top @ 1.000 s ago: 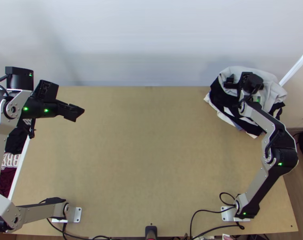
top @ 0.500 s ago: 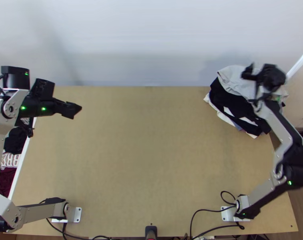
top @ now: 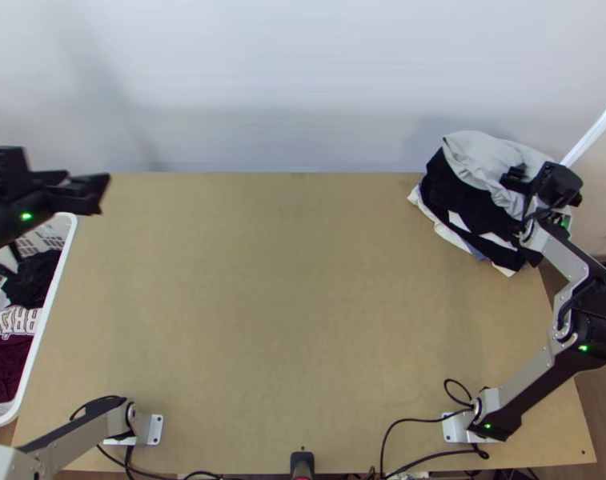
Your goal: Fold the t-shirt
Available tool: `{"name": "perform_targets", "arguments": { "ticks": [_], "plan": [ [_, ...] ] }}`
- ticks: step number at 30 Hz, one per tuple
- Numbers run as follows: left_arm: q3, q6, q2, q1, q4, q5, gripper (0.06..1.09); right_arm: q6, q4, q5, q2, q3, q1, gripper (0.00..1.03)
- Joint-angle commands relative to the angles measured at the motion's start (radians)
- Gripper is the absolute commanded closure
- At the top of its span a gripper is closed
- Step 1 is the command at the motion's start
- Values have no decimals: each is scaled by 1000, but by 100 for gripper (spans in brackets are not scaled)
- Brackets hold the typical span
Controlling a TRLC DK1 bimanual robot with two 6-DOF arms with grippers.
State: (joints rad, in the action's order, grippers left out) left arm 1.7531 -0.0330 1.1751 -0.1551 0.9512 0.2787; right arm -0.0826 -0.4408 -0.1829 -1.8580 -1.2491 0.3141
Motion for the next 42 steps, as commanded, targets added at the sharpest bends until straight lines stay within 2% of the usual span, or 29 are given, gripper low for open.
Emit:
{"name": "perform_targets", "arguments": {
  "ticks": [1,6,9,11,14,16,18,19,21,23,26,30,32,34,36,38,40,41,42],
  "plan": [
    [-44,42,-54,-58,-52,-1,10,-13,74,-7,60,59,16,5],
    [-61,47,-115,-170,-103,-7,10,-6,248,-6,330,-19,11,5],
    [-93,48,-170,-184,-152,-90,10,-6,349,-6,507,-76,-15,5],
    [-155,48,-229,-184,-223,-141,10,-6,356,-3,626,-85,-38,5],
    [-294,45,-348,-184,-390,-228,10,-20,383,10,772,-110,-98,5],
    [-376,38,-423,-189,-476,-246,10,-13,491,13,844,-168,-171,5],
    [-440,38,-488,-192,-534,-248,10,-9,544,13,915,-193,-250,5],
    [-480,36,-522,-196,-580,-269,10,21,554,13,958,-193,-288,5],
    [-569,36,-601,-199,-681,-342,10,52,556,11,1036,-173,-362,5],
    [-661,39,-693,-199,-770,-374,10,92,591,-3,1102,-158,-417,5],
    [-797,36,-832,-201,-855,-378,10,147,574,-4,1228,-44,-426,5],
    [-978,36,-1026,-202,-891,-365,10,153,487,-1,1441,185,-428,5],
    [-1067,45,-1125,-202,-879,-354,10,150,501,11,1534,272,-428,5],
    [-1143,50,-1180,-205,-864,-329,10,93,516,33,1617,350,-428,5],
    [-1146,82,-1175,-212,-761,-335,10,7,528,56,1692,428,-426,5],
    [-1185,85,-1178,-219,-750,-335,10,-45,519,72,1771,510,-426,5],
    [-1232,99,-1178,-219,-743,-335,10,-134,488,92,1864,623,-425,5],
    [-1259,100,-1178,-219,-749,-335,10,-149,444,100,1869,674,-426,5],
    [-1291,102,-1178,-219,-767,-335,10,-146,459,99,1869,694,-415,4]
  ]
}}
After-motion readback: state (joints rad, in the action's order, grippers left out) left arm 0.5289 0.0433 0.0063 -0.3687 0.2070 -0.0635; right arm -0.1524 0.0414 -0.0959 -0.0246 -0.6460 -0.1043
